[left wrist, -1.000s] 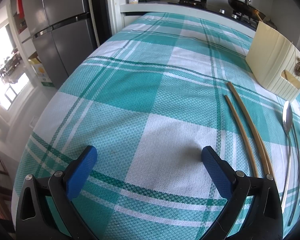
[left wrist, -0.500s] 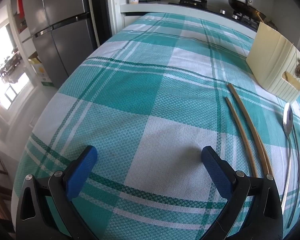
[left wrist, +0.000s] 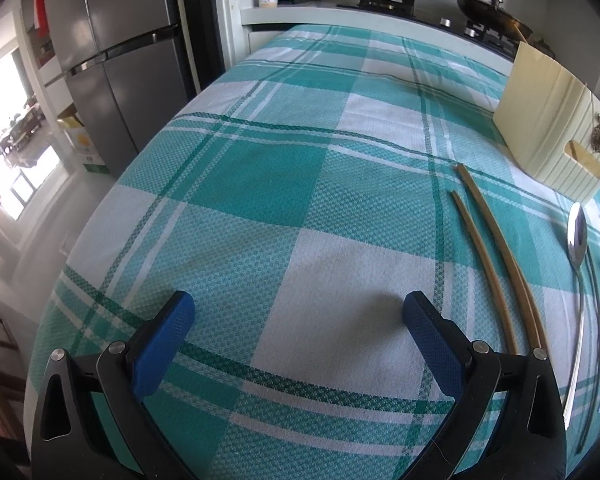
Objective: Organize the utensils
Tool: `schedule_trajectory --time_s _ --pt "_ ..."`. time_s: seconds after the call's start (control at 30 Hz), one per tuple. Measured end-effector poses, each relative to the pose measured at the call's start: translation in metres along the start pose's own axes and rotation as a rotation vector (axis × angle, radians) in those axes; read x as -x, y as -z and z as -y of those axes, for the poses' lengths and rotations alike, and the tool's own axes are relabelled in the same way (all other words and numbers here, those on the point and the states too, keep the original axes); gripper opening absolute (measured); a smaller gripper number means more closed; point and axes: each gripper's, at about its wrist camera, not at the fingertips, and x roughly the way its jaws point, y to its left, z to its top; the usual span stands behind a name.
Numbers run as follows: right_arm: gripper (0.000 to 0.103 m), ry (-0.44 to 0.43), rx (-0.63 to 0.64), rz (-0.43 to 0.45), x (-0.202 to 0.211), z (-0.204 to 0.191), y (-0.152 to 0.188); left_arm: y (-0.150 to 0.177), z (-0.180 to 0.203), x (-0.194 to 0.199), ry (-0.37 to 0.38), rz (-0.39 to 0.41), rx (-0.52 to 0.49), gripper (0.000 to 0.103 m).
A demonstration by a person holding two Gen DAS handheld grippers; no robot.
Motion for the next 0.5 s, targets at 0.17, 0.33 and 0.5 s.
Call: schedule_trajectory --time_s 0.17,0.33,0.5 --pt "0.103 0.001 0.000 0.000 -0.0001 -0.0001 0.0000 0.0002 -0.0001 -0.0006 0.001 0.001 0.002 0.103" --pt "0.103 0.000 0.000 0.001 -0.0001 0.0005 0.0002 0.0001 -0.0014 -0.0007 0.013 0.003 0.005 0.103" --pt "0.103 0.001 0.000 0.000 0.0000 -0.0002 0.0001 0.0002 -0.0015 -0.0005 0.011 0.003 0.004 0.103"
